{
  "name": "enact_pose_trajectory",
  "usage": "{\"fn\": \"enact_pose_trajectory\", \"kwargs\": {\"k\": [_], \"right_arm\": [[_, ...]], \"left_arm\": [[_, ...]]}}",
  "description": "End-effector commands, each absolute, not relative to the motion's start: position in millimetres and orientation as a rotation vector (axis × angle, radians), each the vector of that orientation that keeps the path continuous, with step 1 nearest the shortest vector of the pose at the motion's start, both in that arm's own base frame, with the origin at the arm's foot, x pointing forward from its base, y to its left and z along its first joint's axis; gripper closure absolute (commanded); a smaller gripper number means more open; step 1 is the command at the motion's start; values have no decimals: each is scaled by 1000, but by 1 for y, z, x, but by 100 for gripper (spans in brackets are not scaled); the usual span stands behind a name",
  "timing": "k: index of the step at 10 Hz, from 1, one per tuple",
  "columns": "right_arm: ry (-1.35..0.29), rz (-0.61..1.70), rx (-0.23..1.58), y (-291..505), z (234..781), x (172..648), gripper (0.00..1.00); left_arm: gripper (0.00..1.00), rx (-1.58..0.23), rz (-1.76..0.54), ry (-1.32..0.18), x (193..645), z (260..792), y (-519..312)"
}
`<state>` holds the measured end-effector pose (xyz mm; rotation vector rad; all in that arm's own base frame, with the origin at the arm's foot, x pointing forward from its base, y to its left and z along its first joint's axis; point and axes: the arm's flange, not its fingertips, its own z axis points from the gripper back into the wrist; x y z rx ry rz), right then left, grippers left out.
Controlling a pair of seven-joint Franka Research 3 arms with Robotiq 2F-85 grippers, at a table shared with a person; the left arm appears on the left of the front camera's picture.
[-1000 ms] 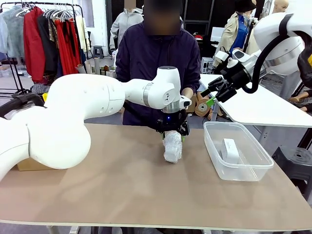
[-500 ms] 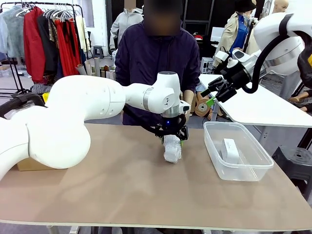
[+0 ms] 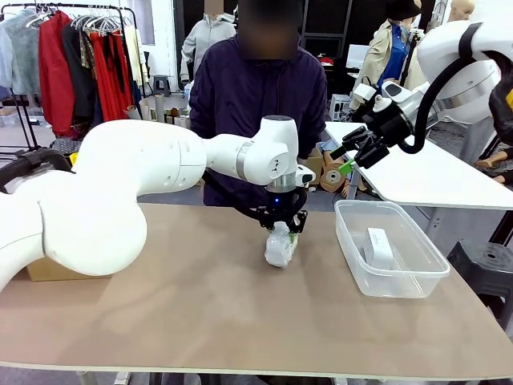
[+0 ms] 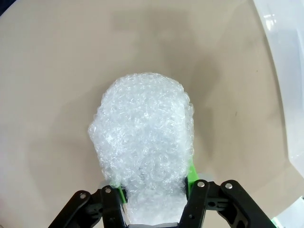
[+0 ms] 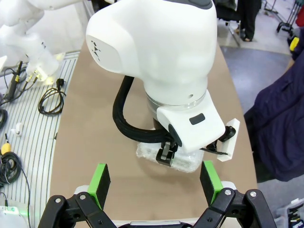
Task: Separate and place wrapped and unwrapped clocks.
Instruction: Pick up the Digital clock indicated by the person.
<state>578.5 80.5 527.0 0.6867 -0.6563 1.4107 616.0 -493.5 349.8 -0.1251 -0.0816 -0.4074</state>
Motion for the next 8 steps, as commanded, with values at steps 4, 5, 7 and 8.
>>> {"fn": "enact_pose_trajectory", "kwargs": {"k": [4,5,7,8], "right_arm": [[-655,1414,681,80,529,577,0],[-655,1414,681,80,529,577,0],[-655,1414,681,80,529,577,0],[-655,1414,681,80,529,577,0]], "left_arm": [[100,-15,-443,-129,610,412,-488],[100,-9,-419,-136,612,430,-488],[100,24,-378,-155,615,471,-486],[100,54,-384,-173,615,490,-485]]}}
